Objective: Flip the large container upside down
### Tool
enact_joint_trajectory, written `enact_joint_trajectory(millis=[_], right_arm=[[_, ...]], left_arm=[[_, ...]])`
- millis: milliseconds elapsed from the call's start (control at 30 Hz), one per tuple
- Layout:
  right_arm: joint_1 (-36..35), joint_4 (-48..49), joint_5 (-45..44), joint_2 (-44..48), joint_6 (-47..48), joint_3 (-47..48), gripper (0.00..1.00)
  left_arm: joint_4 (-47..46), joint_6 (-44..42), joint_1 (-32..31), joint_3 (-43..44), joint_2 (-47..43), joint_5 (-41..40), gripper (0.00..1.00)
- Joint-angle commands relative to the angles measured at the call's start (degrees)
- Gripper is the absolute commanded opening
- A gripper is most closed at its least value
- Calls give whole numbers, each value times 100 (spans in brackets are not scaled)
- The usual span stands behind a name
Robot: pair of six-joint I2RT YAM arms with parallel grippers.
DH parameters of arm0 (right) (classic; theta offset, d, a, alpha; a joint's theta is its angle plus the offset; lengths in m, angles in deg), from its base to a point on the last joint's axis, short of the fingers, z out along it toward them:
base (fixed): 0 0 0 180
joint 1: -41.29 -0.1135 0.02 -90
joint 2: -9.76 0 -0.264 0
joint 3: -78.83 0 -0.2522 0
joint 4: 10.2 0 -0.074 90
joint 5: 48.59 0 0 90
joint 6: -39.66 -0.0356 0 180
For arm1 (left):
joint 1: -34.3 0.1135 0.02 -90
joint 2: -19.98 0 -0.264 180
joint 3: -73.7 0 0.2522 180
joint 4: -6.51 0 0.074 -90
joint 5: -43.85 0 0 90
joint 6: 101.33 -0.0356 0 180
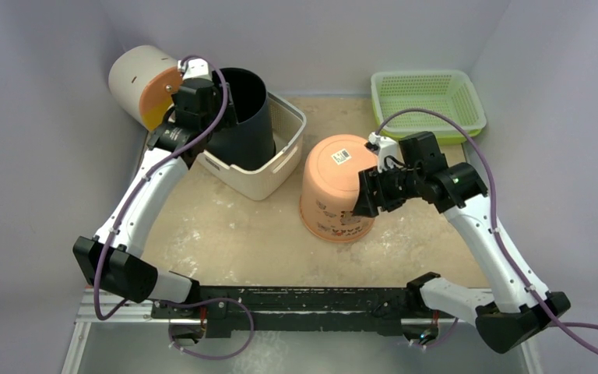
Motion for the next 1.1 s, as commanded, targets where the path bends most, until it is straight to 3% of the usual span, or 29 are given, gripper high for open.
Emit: enact_joint_trajectory(millis=[0,200,333,733,1067], right_arm=[[-27,530,-679,-93,-183,272,66],[-27,1071,-2253,-68,-973,219,67],[-27,1417,-2715,-58,-1351,51,67],[-27,1975,-3728,-936,-1128,634,67],[-97,1701,-1270,-543,-515,400,63]], left_arm=[[-258,126,-57,81,-78,-120,77],[-244,128,-64,41,-169,-130,77],[-174,80,-71,33,-242,-112,77],[-187,-8,-72,-355,-683,-195,77],[-345,-20,-72,-625,-786,-274,77]])
